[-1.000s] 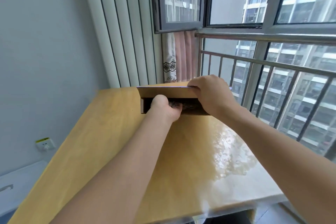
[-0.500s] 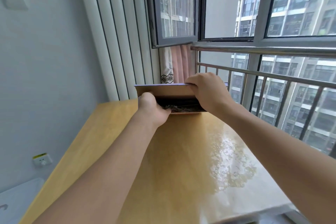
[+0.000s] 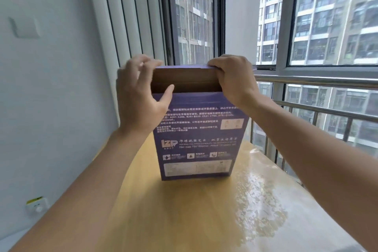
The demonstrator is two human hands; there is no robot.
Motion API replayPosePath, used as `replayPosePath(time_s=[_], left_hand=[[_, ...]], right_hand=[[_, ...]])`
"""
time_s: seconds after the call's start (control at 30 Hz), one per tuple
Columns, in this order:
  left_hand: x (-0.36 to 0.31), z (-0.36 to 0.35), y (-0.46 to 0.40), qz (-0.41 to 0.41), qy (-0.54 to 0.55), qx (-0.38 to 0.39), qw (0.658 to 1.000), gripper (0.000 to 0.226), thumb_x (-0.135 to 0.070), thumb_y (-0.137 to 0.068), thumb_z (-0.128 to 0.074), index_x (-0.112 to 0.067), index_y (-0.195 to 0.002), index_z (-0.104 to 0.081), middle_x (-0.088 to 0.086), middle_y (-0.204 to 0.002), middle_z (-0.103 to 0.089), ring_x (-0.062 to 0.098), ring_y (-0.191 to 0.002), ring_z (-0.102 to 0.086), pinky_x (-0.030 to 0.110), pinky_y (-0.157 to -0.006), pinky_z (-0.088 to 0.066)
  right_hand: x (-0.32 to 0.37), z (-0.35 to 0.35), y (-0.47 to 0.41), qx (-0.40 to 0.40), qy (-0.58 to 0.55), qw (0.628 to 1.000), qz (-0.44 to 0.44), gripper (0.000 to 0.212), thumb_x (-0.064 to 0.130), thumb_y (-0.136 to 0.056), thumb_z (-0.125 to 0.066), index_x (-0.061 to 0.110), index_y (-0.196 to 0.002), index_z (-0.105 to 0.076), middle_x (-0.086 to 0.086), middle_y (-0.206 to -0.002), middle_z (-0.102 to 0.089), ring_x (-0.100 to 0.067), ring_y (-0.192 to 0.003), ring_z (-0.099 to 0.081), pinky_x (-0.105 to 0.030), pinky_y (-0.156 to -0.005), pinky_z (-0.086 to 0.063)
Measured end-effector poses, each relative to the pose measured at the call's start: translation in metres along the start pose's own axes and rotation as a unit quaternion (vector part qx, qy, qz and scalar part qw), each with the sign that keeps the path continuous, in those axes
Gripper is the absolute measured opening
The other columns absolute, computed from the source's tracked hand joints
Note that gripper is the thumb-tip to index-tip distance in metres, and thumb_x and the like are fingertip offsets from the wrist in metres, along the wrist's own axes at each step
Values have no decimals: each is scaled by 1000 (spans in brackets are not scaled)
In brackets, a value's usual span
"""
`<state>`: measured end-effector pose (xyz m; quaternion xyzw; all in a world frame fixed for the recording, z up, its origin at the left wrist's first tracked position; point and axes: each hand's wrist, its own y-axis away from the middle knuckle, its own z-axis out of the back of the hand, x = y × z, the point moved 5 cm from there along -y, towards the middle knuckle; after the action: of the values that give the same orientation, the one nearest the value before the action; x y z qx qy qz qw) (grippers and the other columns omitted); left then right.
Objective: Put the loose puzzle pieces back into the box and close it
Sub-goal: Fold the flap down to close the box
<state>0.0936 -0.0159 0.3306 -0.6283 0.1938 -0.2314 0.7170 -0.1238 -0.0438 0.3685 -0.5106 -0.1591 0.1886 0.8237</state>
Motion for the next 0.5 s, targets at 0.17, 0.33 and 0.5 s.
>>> replayPosePath(time_s=[0.17, 0.33, 0.5], left_hand=[[38, -26, 18, 237, 301, 84, 920, 58, -26, -92, -71, -22, -131, -29, 13, -132, -53, 21, -111, -65, 29, -82, -61], [48, -36, 22, 279, 302, 74, 909, 48, -26, -94, -67, -26, -117, -24, 16, -131, -51, 15, -94, -65, 9, -64, -51], [57, -45, 21, 256, 257, 102, 926, 26, -34, -98, -59, -13, -107, -47, -9, -97, -56, -5, -81, -60, 6, -62, -44]], right_hand=[[5, -7, 0, -2, -20, 1000, 10, 23, 1, -88, -53, 11, -84, -73, -4, -78, -68, -23, -73, -61, -40, -69, -52], [-10, -1, -4, -25, -29, 997, -70, 40, 19, -81, -80, 15, -115, -60, -2, -126, -58, -20, -116, -51, -27, -98, -42], [-78, -14, 39, -55, -258, 897, -354, 46, 56, -78, -76, 23, -102, -55, -2, -121, -59, -19, -111, -58, -38, -98, -51]])
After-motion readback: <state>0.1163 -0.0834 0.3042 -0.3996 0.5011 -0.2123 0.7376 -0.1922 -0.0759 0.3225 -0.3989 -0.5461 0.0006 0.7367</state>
